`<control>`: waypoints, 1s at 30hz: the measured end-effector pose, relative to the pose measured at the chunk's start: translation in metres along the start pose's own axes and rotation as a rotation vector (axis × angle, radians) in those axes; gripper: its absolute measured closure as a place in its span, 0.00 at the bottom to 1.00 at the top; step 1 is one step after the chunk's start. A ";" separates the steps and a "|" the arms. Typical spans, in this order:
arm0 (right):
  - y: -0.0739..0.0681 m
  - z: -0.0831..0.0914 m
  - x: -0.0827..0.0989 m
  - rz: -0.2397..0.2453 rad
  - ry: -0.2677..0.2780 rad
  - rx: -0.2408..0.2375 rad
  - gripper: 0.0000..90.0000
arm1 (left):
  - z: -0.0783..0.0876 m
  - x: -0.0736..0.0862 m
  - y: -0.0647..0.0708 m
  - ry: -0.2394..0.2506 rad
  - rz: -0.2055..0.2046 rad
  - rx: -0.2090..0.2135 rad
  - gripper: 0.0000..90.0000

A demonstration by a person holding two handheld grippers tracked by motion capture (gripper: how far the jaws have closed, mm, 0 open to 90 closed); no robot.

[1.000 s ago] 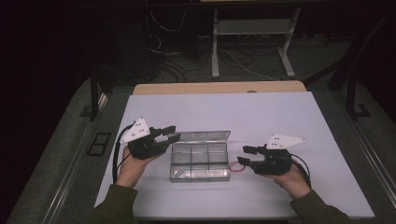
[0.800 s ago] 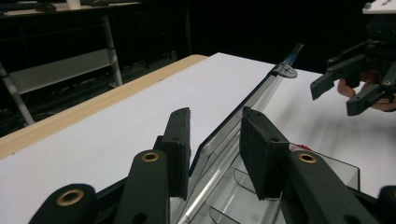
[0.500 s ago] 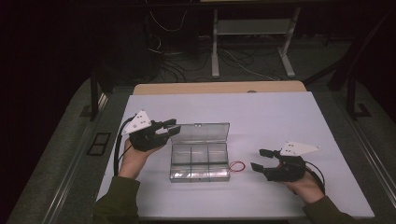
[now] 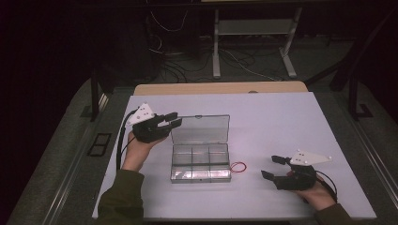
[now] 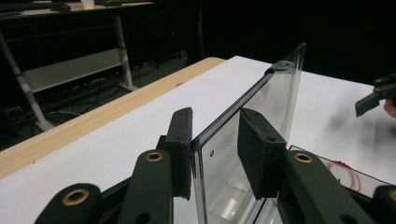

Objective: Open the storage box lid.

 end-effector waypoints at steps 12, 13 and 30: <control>-0.003 0.006 0.012 0.010 -0.025 0.014 0.27 | -0.012 0.000 -0.011 -0.011 -0.006 0.001 0.69; -0.003 0.006 0.012 0.005 -0.025 0.017 0.27 | -0.013 0.000 -0.012 -0.012 -0.005 -0.002 0.69; -0.002 0.008 0.012 -0.010 -0.005 0.020 0.27 | -0.032 0.007 -0.022 -0.023 0.000 -0.046 0.58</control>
Point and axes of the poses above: each handheld gripper's, and its own axes: z roughly backward along the jaws, x roughly out of its underside, y roughly to its right, the point moved 4 cm from there along -z, roughly forward along the jaws, and after that the axes turned 8 degrees about -x, right-handed, at the moved point
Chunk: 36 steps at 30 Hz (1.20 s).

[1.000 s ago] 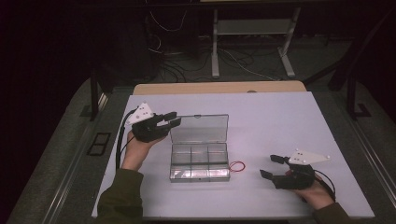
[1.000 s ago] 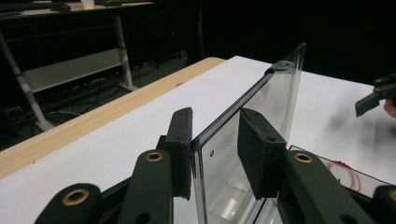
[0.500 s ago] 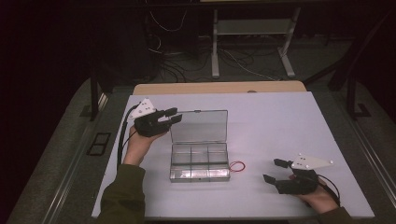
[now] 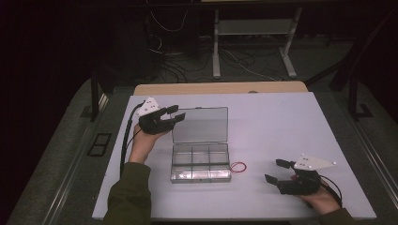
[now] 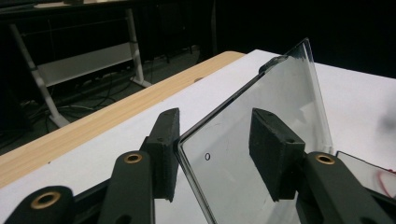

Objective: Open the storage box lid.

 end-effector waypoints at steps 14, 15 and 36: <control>0.002 0.001 -0.001 0.006 0.009 0.005 0.27 | -0.016 0.007 -0.009 -0.031 0.006 -0.001 0.51; 0.002 0.001 -0.001 0.005 0.009 0.005 0.27 | -0.017 0.008 -0.010 -0.034 0.004 -0.002 0.50; 0.004 0.000 0.000 -0.002 0.009 0.021 0.27 | -0.037 0.020 -0.021 -0.069 0.073 0.008 0.44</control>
Point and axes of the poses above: each handheld gripper's, and its own axes: z roughly backward along the jaws, x roughly out of its underside, y roughly to its right, the point moved 4 cm from there along -z, roughly forward along the jaws, and after that the axes turned 8 degrees about -x, right-handed, at the moved point
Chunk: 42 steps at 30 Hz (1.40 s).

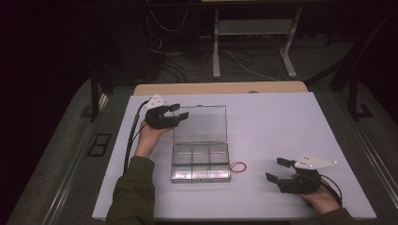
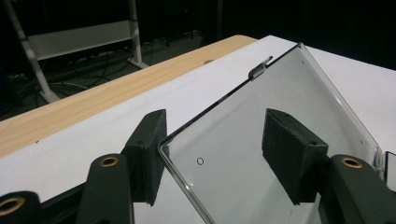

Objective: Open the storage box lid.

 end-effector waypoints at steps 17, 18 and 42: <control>0.000 0.000 0.000 0.001 0.000 0.002 0.27 | -0.013 0.006 0.000 -0.020 0.022 -0.031 0.36; 0.000 0.000 0.000 0.000 0.000 0.002 0.27 | -0.014 0.006 0.001 -0.025 0.023 -0.035 0.36; 0.000 0.000 0.000 0.003 -0.001 -0.002 0.27 | -0.028 0.021 -0.003 -0.089 0.049 -0.061 0.29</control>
Point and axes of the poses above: each handheld gripper's, and its own axes: z roughly backward along the jaws, x roughly out of its underside, y roughly to its right, the point moved 4 cm from there along -z, roughly forward along the jaws, and after that the axes turned 8 degrees about -x, right-handed, at the moved point
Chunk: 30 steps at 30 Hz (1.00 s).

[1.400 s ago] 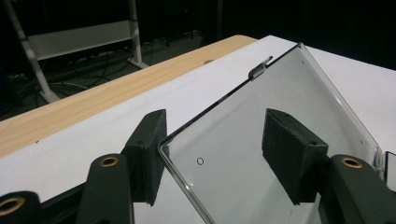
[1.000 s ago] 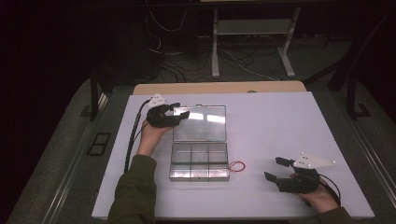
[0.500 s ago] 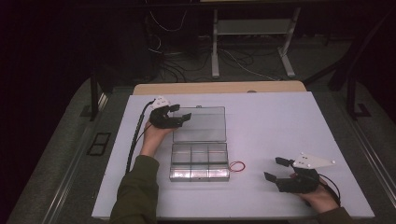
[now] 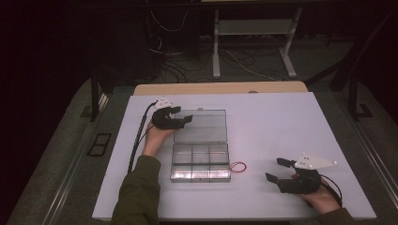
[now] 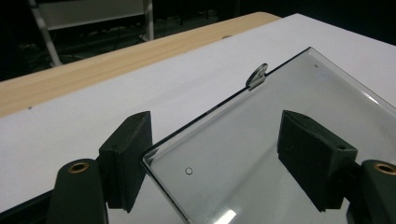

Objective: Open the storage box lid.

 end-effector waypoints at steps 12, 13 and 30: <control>-0.001 -0.001 0.000 0.004 -0.002 -0.001 0.27 | -0.007 0.008 -0.004 -0.032 0.021 0.006 0.29; -0.001 -0.001 0.000 0.004 -0.002 -0.002 0.27 | -0.007 0.008 -0.003 -0.035 0.027 0.006 0.29; -0.001 -0.001 0.000 0.004 -0.002 -0.003 0.27 | -0.012 0.016 -0.005 -0.078 0.048 0.003 0.29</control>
Point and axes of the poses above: each handheld gripper's, and its own axes: z roughly backward along the jaws, x roughly out of its underside, y roughly to its right, the point moved 4 cm from there along -z, roughly forward along the jaws, and after that the axes turned 8 degrees about -x, right-handed, at the moved point
